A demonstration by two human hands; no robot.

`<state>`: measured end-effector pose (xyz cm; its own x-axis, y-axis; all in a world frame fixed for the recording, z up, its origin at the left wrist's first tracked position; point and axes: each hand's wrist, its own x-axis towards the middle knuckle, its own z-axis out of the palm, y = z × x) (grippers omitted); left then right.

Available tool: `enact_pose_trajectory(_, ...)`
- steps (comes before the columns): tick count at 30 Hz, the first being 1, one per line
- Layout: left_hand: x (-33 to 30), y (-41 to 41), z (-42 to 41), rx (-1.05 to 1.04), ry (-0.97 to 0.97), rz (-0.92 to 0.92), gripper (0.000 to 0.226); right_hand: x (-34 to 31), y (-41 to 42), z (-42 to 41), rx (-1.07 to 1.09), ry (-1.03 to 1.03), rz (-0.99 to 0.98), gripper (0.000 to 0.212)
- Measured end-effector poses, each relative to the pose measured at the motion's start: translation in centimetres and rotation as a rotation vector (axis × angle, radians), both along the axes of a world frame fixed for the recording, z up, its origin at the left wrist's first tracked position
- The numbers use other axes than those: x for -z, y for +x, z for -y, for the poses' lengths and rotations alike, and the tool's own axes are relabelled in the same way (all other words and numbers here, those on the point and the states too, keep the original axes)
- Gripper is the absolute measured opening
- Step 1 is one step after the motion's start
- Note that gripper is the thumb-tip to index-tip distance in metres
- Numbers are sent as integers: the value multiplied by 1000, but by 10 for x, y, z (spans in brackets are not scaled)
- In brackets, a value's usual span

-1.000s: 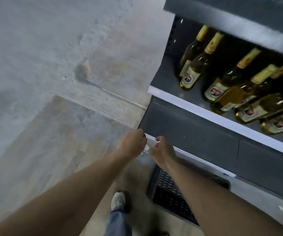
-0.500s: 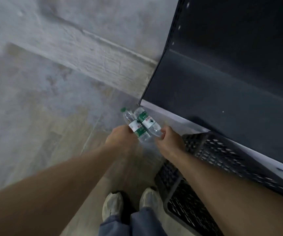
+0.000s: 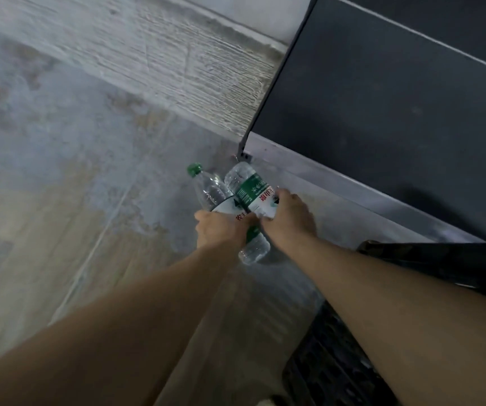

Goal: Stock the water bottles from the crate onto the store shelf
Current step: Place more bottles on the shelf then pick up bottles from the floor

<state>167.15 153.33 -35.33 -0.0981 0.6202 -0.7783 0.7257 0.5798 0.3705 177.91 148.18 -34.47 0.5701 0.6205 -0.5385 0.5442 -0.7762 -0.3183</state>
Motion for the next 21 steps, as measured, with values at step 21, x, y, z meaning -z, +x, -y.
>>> enact_pose_trajectory(21,-165,-131,18,70,-141,161,46,-163,-68,44,804,-44,-790,40)
